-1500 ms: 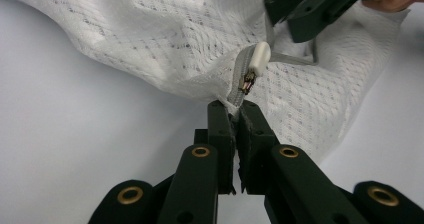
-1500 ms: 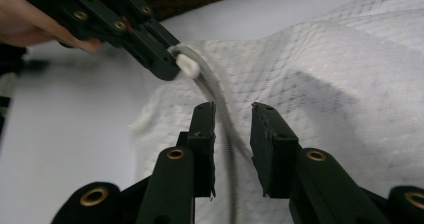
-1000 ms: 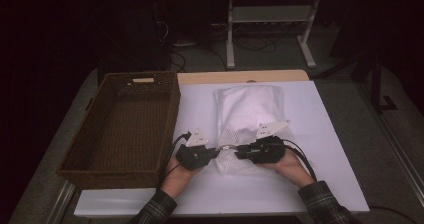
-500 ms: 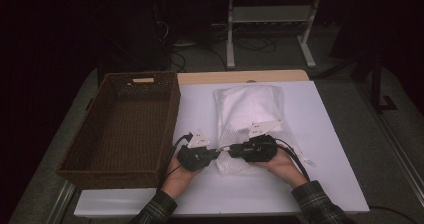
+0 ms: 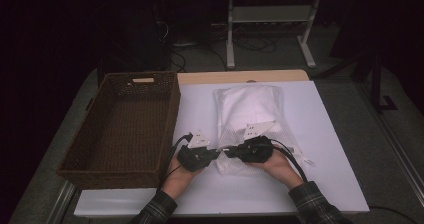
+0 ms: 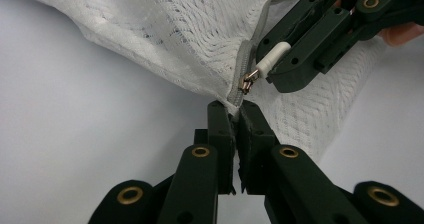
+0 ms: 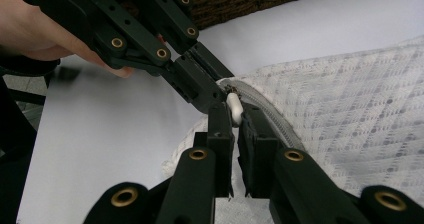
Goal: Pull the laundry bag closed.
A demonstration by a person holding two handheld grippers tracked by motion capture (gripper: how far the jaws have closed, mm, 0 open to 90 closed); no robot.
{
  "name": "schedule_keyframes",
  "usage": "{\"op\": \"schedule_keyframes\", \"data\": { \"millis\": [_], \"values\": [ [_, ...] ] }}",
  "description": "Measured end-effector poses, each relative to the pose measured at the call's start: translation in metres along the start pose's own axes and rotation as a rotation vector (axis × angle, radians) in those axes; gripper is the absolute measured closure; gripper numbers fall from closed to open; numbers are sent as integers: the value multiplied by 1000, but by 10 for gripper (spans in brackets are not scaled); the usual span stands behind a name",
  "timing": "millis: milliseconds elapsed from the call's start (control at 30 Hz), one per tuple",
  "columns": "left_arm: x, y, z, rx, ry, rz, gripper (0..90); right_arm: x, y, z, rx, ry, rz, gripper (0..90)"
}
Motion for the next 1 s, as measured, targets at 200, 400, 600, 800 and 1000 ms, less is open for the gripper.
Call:
{"op": "schedule_keyframes", "data": {
  "millis": [200,400,600,800,1000],
  "values": [
    [0,0,0,0,1,-1,855,1,0,1,-4,-4,-7,862],
    [0,-1,1,8,1,4,855,1,2,1,-15,3,6,843],
    [-1,-1,1,12,-1,9,855,1,3,1,-22,5,9,831],
    [-1,-2,2,18,-2,12,856,2,2,3,-13,2,3,858],
    [0,-2,2,16,0,1,859,1,2,2,-18,-17,-5,865]
  ]
}}
Point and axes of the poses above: each handheld gripper's, and its own axes: z roughly forward along the jaws, y roughly out of its top, x roughly to its left, the point moved 10 cm from there along z, roughly forward along the jaws, and after that the axes turned 12 degrees about z, right-handed, at the moved point
